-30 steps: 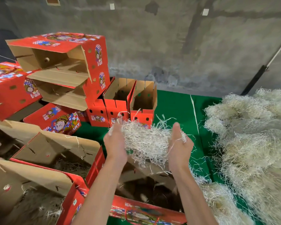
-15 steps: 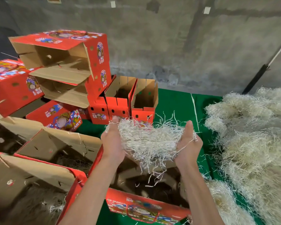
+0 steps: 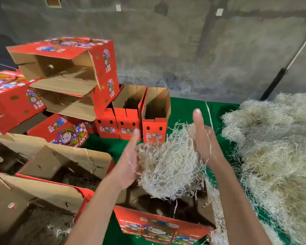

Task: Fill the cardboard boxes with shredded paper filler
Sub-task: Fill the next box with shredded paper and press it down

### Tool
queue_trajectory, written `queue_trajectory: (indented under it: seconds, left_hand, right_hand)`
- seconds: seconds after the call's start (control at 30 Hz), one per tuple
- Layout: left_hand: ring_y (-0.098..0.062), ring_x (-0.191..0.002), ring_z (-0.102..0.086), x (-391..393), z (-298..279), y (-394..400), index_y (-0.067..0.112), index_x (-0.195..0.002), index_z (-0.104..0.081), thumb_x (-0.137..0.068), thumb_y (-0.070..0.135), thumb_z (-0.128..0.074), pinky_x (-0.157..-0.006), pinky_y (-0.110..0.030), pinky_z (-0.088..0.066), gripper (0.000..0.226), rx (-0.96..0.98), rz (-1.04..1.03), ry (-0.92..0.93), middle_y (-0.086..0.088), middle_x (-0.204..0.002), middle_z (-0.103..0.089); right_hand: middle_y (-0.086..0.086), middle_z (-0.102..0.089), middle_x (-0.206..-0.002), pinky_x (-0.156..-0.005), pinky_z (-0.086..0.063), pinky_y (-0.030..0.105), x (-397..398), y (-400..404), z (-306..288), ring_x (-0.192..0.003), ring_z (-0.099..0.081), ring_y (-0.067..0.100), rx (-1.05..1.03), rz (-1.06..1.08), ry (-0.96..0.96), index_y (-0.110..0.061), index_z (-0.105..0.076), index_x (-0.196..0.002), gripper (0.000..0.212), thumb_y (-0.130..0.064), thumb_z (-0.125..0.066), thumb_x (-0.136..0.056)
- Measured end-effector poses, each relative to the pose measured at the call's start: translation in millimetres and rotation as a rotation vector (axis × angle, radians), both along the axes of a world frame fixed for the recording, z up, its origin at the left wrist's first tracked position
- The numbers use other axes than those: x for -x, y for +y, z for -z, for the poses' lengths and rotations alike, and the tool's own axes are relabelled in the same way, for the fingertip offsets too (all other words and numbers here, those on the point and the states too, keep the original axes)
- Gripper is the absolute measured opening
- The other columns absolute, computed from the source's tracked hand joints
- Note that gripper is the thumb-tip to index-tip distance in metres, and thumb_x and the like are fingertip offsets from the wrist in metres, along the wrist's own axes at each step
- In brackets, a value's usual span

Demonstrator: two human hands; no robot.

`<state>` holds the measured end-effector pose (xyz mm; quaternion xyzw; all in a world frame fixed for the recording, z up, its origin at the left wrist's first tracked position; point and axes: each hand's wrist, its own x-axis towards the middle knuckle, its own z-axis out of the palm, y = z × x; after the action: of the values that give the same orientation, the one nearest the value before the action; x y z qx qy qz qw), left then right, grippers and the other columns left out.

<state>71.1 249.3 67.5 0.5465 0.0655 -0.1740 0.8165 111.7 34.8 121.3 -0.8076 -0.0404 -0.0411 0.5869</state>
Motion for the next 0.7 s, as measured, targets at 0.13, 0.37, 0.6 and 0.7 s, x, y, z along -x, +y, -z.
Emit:
queue_trajectory:
  seconds: [0.13,0.37,0.6,0.7]
  left_hand:
    - [-0.015,-0.139,-0.038,4,-16,-48,0.045,-0.151,-0.029,-0.053,0.096,-0.062,-0.116,-0.049,-0.027,0.115,-0.343,-0.087,0.012,0.015,-0.157,-0.034]
    - [0.018,-0.11,-0.054,-8,6,-56,0.053,-0.125,-0.06,-0.084,0.069,-0.061,-0.1,-0.022,-0.039,0.044,-0.254,-0.516,-0.239,0.038,-0.116,-0.062]
    - [-0.001,-0.044,-0.038,-7,10,-66,0.029,-0.057,-0.05,-0.096,0.056,-0.055,-0.048,-0.012,-0.028,0.048,-0.399,-0.664,-0.385,0.015,-0.049,-0.044]
    - [-0.007,-0.043,-0.021,-19,20,-19,0.027,-0.051,-0.031,-0.1,0.043,-0.057,-0.046,-0.024,-0.018,0.057,-0.363,-0.827,-0.384,0.013,-0.047,-0.024]
  right_hand:
    - [-0.012,-0.046,-0.058,-0.064,-0.038,0.029,-7,30,-3,-0.054,-0.046,0.007,0.044,-0.104,-0.113,-0.021,-0.046,-0.065,0.065,-0.081,-0.045,-0.088]
    - [-0.003,-0.061,-0.078,-0.062,-0.049,0.018,6,45,51,-0.063,-0.053,0.001,-0.03,0.14,-0.071,-0.019,-0.057,-0.096,0.032,-0.048,-0.045,-0.104]
    - [-0.011,-0.045,-0.055,-0.049,-0.035,0.026,20,51,58,-0.05,-0.037,0.007,-0.126,0.294,-0.296,-0.027,-0.046,-0.067,0.045,-0.045,-0.039,-0.108]
    - [-0.004,-0.034,-0.052,-0.044,-0.027,0.027,10,10,60,-0.046,-0.028,0.016,-0.265,0.392,-0.195,-0.009,-0.044,-0.065,0.058,-0.052,-0.039,-0.104]
